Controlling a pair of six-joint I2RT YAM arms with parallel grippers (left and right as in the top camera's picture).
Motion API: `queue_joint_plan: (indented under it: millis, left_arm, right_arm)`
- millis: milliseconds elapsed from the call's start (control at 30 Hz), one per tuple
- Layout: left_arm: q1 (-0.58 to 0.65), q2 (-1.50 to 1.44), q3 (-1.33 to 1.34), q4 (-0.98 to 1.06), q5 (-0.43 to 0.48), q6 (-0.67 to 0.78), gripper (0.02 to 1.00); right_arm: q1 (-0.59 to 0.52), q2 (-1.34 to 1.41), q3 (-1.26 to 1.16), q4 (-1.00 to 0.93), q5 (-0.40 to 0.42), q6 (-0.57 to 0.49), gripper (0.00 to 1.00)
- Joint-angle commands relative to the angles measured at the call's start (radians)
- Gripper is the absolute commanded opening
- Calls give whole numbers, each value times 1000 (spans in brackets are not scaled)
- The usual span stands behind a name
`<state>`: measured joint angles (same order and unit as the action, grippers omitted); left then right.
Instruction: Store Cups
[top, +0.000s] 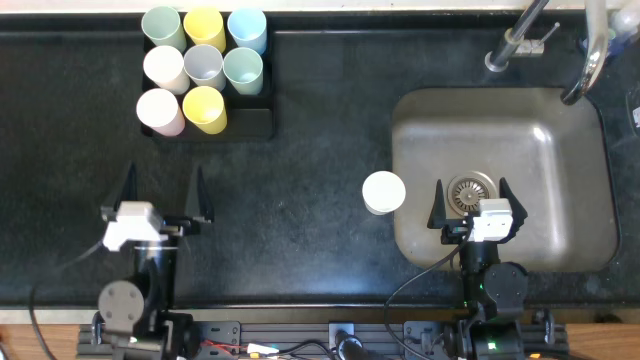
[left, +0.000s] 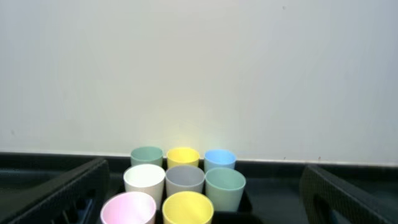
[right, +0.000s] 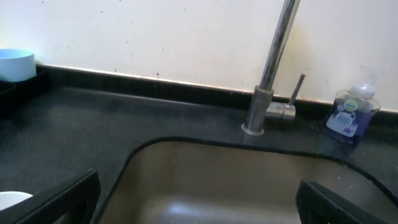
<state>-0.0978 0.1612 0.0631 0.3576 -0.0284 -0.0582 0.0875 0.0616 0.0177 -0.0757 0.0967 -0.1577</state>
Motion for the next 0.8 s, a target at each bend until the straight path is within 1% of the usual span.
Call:
queue_joint_plan:
  millis: [33,100,233,800]
  left_arm:
    - [0,-121,-55,-150,36,95,998]
    - [0,-162,-55,-287,34,96,1000]
    - [0,-158,-55,-445,27,96,1000]
    - [0,-158,-55,-443,27,96,1000]
  right_arm:
    - [4,-6,-13,6,4,0,996]
    - [4,-6,-13,6,4,0,996]
    - [4,-6,-13,6,4,0,996]
    - [4,-6,-13,6,4,0,998]
